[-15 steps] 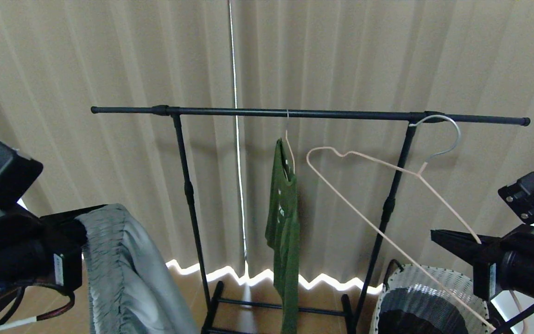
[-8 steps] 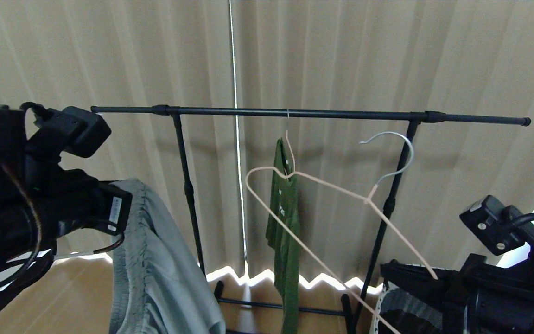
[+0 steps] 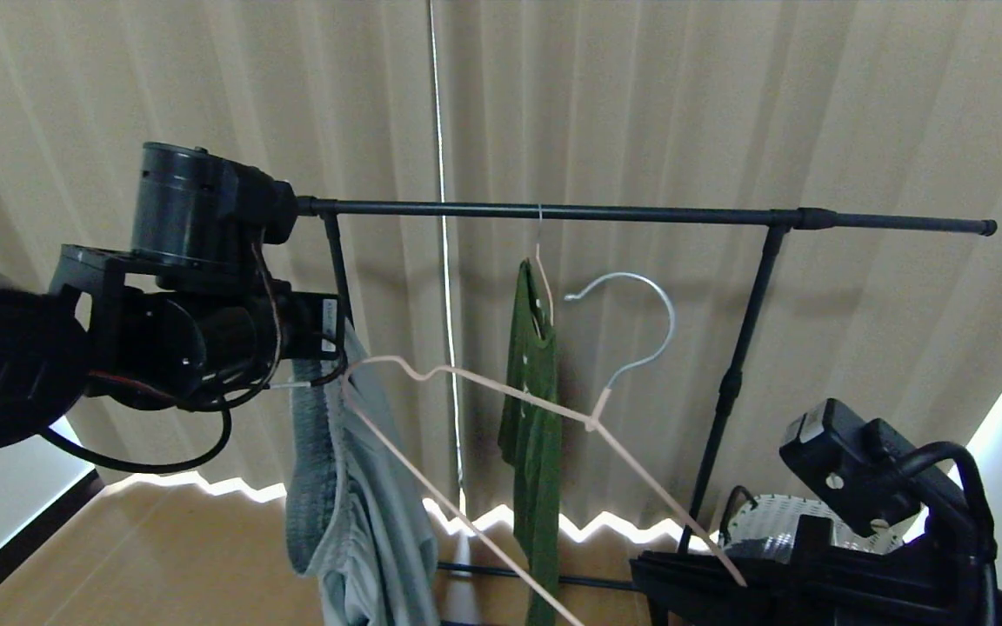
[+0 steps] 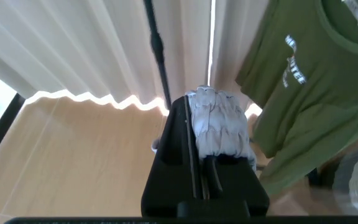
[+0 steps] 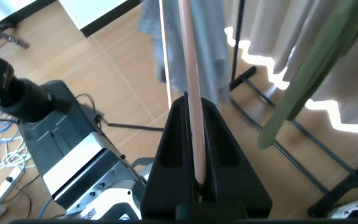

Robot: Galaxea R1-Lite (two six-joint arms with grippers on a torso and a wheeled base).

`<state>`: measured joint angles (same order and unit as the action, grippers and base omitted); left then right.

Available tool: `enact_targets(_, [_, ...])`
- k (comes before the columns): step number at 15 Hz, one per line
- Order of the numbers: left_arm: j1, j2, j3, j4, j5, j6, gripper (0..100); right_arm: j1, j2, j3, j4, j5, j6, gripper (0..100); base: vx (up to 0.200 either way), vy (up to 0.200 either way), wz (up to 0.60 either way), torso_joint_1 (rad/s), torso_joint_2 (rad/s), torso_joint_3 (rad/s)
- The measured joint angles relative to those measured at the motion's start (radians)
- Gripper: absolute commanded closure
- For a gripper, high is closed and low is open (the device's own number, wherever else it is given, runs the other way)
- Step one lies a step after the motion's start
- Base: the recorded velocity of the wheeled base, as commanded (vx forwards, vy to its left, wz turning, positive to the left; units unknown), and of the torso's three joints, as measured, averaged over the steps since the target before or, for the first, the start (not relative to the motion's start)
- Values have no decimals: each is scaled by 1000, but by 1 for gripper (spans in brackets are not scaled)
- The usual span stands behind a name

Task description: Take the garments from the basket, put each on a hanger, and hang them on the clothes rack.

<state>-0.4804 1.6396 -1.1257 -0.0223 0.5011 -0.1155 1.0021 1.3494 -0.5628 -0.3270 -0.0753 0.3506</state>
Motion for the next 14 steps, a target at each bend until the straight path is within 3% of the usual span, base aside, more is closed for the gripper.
enact_targets(8, [-1,33,-13,-3,40,5,100,27,92,-60,0,0,7,100,0,0,0,0,0,0])
enact_targets(14, [16,34,-11,-5,54,31,100,70,69,-56,1,4,15,100,0,0,0,0,0,0])
